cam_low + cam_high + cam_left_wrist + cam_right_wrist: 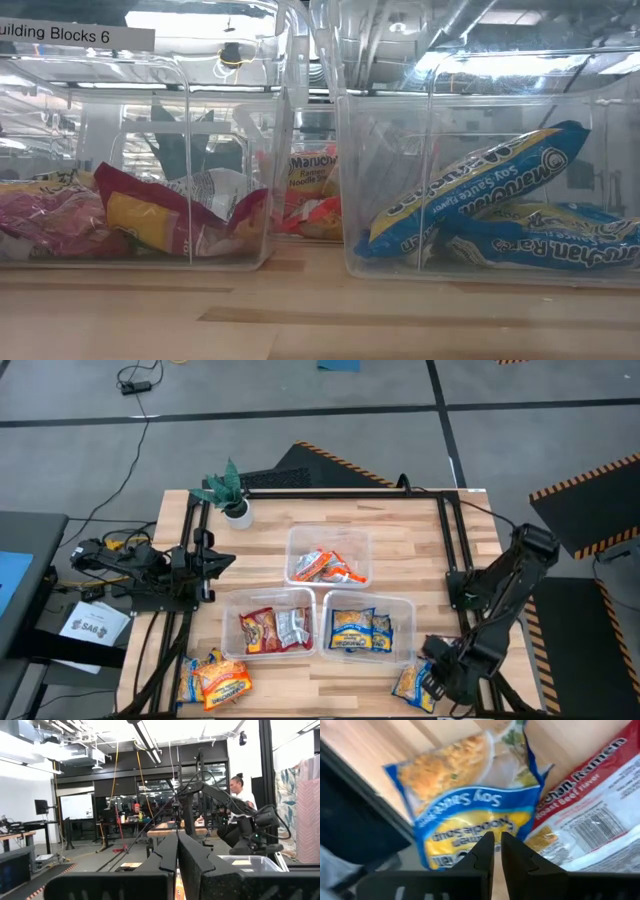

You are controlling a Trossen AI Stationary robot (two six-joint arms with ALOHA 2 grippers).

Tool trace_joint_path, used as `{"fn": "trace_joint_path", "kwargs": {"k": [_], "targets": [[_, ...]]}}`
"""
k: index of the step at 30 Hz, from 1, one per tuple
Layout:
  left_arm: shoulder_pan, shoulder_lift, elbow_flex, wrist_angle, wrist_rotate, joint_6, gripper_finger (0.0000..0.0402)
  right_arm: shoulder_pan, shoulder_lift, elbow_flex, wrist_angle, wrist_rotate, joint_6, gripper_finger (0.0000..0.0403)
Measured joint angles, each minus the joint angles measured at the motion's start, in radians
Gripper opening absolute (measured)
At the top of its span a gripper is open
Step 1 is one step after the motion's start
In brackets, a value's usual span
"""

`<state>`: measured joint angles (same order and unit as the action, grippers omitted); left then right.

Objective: Sort Maruchan noodles
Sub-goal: Put the blue noodle pack into the bottom right transparent bin

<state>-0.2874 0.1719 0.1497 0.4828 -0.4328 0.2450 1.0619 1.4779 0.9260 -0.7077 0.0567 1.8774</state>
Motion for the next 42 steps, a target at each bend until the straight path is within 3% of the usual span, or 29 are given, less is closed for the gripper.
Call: {"fn": "trace_joint_path", "kwargs": {"k": [8, 20, 25, 35, 42], "targets": [[0.000, 0.000, 0.000, 0.001, 0.000, 0.032, 0.0000, -0.017, 0.053, 0.000, 0.012, -0.107, -0.106, 0.0058], [0.000, 0.000, 0.000, 0.002, 0.000, 0.024, 0.0000, -0.052, 0.053, 0.000, -0.002, -0.106, -0.098, 0.0067], [0.000, 0.000, 0.000, 0.002, 0.000, 0.024, 0.0000, -0.071, 0.053, 0.000, -0.003, -0.107, -0.098, 0.0109], [0.000, 0.000, 0.000, 0.002, 0.000, 0.024, 0.0000, -0.059, 0.051, 0.000, -0.036, -0.105, -0.104, 0.0252], [0.000, 0.000, 0.000, 0.003, 0.000, 0.024, 0.0000, -0.042, 0.102, 0.000, -0.047, -0.099, -0.178, 0.0276]]}}
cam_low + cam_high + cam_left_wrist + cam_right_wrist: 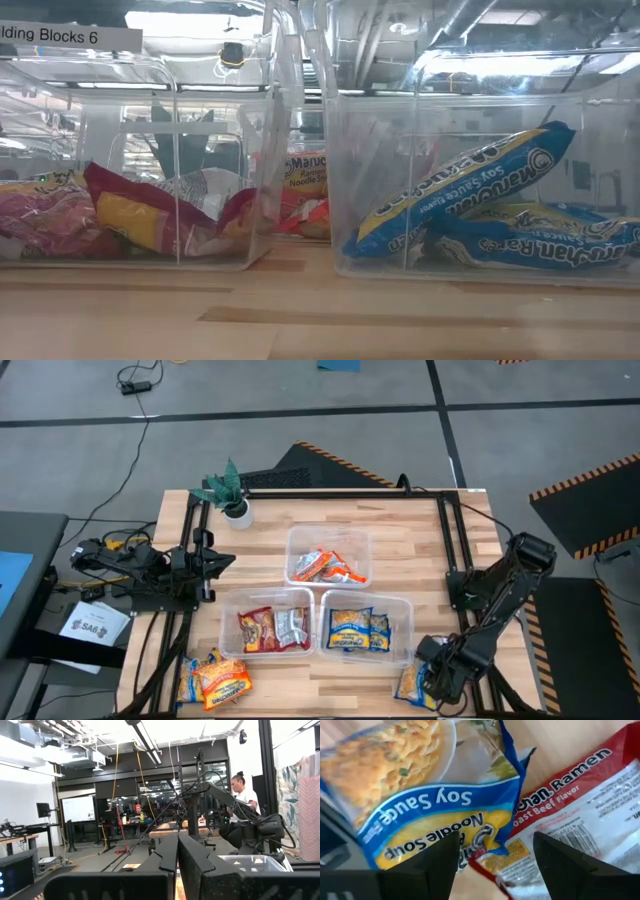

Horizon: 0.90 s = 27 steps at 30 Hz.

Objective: Sort Maruchan noodles
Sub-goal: Put the blue noodle pack into the bottom right transparent bin

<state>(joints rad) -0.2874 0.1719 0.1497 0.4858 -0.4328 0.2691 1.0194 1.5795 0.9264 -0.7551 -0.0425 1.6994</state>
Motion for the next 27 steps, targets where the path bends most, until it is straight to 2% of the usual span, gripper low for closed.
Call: {"fn": "trace_joint_path", "kwargs": {"k": [7, 10, 13, 17, 18, 27], "targets": [[0.000, 0.000, 0.000, 0.000, 0.000, 0.000, 0.0000, 0.001, 0.048, 0.003, 0.014, -0.001, -0.054, 0.0275], [0.000, 0.000, 0.000, 0.002, 0.000, 0.000, 0.0000, 0.001, 0.057, 0.004, 0.017, -0.002, -0.080, 0.0257], [0.000, 0.000, 0.000, 0.002, 0.000, 0.000, 0.0000, 0.001, 0.060, 0.002, 0.033, -0.005, -0.102, 0.0198], [0.000, 0.000, 0.000, 0.002, 0.000, 0.000, 0.0000, 0.001, 0.050, -0.001, 0.046, -0.013, -0.134, 0.0052], [0.000, 0.000, 0.000, 0.002, 0.000, 0.000, 0.0000, 0.001, 0.044, -0.001, 0.049, -0.013, -0.141, 0.0028], [0.000, 0.000, 0.000, 0.002, 0.000, 0.000, 0.0000, 0.003, -0.130, -0.002, 0.059, 0.021, -0.163, 0.0007]]}}
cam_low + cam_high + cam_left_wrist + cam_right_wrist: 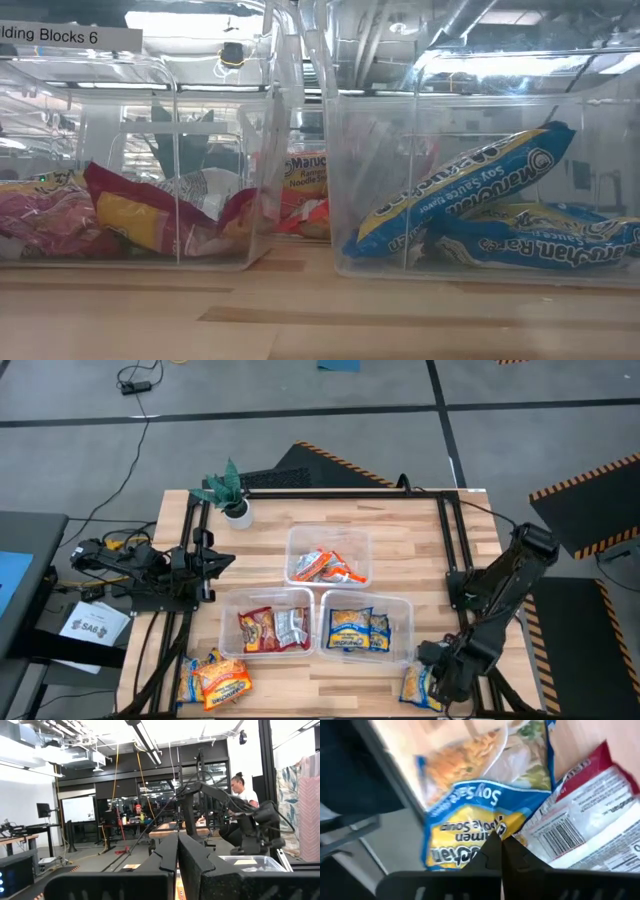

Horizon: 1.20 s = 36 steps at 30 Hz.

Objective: Sort Maruchan noodles
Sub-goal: Put the blue noodle pack into the bottom right transparent bin

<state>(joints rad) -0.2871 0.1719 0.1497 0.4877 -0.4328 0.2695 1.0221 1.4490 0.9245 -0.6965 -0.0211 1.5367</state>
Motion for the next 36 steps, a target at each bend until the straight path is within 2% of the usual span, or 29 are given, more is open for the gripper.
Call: {"fn": "trace_joint_path", "kwargs": {"k": [8, 14, 18, 23, 28, 32, 36], "targets": [[0.000, 0.000, 0.000, 0.000, 0.000, 0.000, 0.0000, 0.019, -0.190, 0.000, 0.061, 0.032, -0.047, 0.0005], [0.000, 0.000, 0.000, 0.001, 0.000, 0.000, 0.0000, 0.001, -0.320, 0.002, 0.206, 0.131, -0.057, 0.0005], [0.000, 0.000, 0.000, 0.002, 0.000, 0.000, 0.0000, -0.037, -0.360, 0.053, 0.198, 0.194, -0.194, 0.0005], [0.000, 0.000, 0.000, 0.003, 0.000, 0.000, 0.0000, -0.150, -0.362, 0.151, 0.116, 0.214, -0.484, 0.0005], [0.000, 0.000, 0.000, 0.003, 0.000, 0.000, 0.0000, -0.311, -0.333, 0.199, 0.112, 0.253, -0.793, 0.0007], [0.000, 0.000, 0.000, 0.003, 0.000, 0.001, 0.0000, -0.425, -0.309, 0.201, 0.091, 0.253, -0.875, 0.0011], [0.000, 0.000, 0.000, 0.002, 0.000, 0.001, 0.0000, -0.493, -0.287, 0.200, 0.027, 0.232, -0.883, 0.0015]]}}
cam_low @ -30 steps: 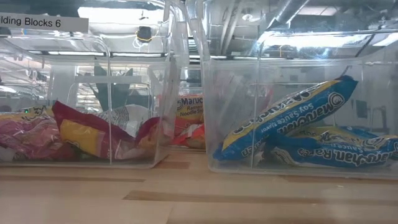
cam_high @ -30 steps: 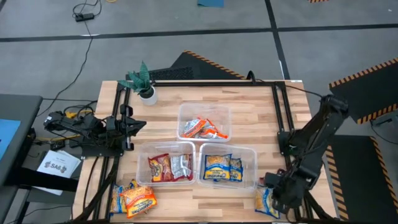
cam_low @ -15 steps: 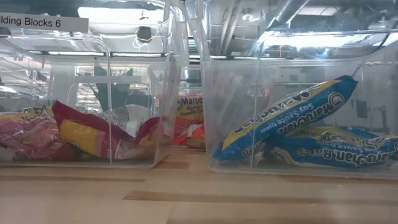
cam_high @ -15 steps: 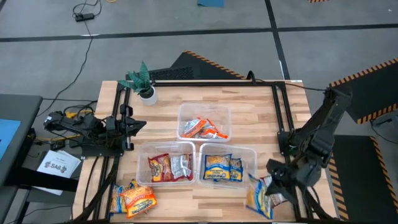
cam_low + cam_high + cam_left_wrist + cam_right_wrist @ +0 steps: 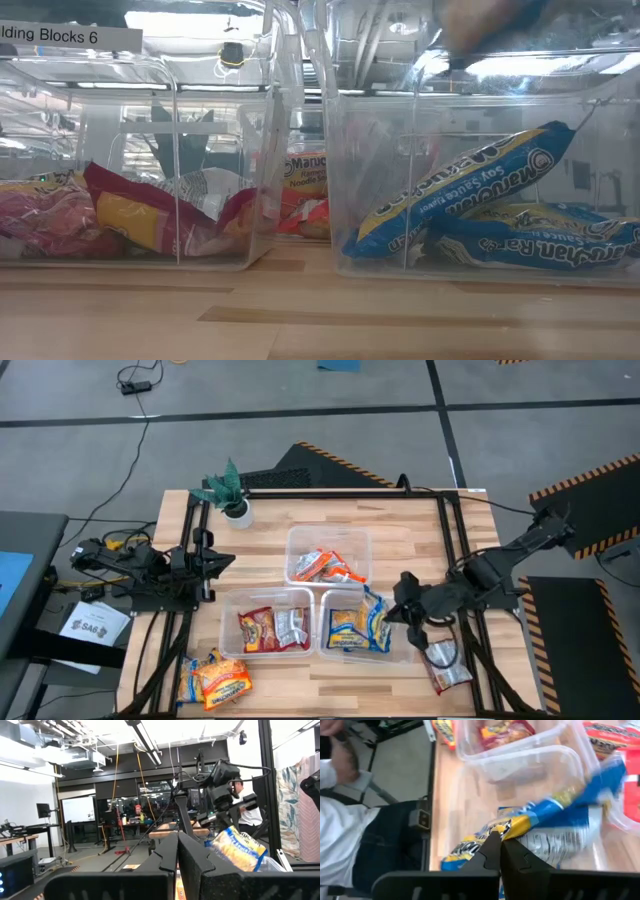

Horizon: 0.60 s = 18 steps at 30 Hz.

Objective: Sort Maruchan noodles
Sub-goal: Put the blue noodle pack into the bottom right transparent bin, then put the orange noodle pack into the top transparent bin

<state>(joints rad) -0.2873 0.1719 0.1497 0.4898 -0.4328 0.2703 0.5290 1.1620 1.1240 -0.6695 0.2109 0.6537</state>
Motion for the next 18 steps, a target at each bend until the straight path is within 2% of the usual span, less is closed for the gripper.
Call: {"fn": "trace_joint_path", "kwargs": {"k": [14, 18], "targets": [[0.000, 0.000, 0.000, -0.001, 0.000, -0.002, 0.0000, -0.055, 0.149, 0.000, 0.059, -0.003, 0.110, 0.0047], [0.000, 0.000, 0.000, -0.002, 0.000, -0.003, 0.0000, -0.054, 0.182, 0.000, 0.081, -0.005, 0.136, 0.0072]]}}
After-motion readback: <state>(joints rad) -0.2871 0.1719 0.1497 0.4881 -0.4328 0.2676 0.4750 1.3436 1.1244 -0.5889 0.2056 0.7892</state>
